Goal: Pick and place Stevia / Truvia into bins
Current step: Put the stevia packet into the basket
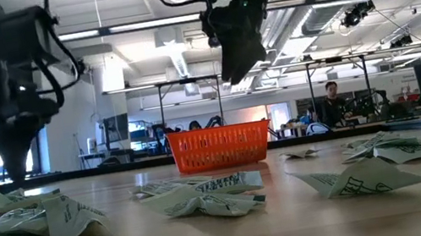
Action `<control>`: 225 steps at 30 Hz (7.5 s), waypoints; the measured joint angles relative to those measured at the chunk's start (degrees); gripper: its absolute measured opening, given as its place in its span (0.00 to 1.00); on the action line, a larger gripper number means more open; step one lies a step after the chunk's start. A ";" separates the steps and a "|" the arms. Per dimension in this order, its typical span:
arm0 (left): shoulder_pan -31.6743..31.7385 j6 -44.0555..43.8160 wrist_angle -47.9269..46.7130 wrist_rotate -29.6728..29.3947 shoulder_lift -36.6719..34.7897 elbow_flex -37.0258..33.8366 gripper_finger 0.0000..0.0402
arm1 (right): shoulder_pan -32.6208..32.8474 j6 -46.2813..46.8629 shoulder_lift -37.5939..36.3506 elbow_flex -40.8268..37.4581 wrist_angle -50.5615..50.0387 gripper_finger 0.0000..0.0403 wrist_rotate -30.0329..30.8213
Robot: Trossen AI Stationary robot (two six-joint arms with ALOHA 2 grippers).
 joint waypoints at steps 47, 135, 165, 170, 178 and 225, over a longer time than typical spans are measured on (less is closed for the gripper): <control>20.57 55.25 29.05 18.09 30.14 32.99 0.11 | -5.95 6.01 -15.54 -6.31 -27.45 0.53 21.74; 19.21 56.26 11.19 11.05 18.51 32.96 0.86 | 1.10 2.47 -10.17 -18.15 -0.59 0.56 -0.94; -12.37 -7.19 -17.90 -6.29 12.47 18.48 0.86 | 1.38 5.56 -10.19 -21.99 1.92 0.55 -0.90; -15.23 -21.65 -22.76 -0.91 13.51 18.36 0.86 | 1.38 5.99 -10.19 -21.99 2.85 0.54 -0.92; -20.07 -33.39 -19.40 1.30 15.79 18.36 0.86 | 1.38 5.97 -10.19 -21.95 3.84 0.55 0.43; -20.15 -48.52 -0.62 -3.75 23.02 9.70 0.65 | 1.38 4.84 -10.19 -21.88 6.18 0.55 0.88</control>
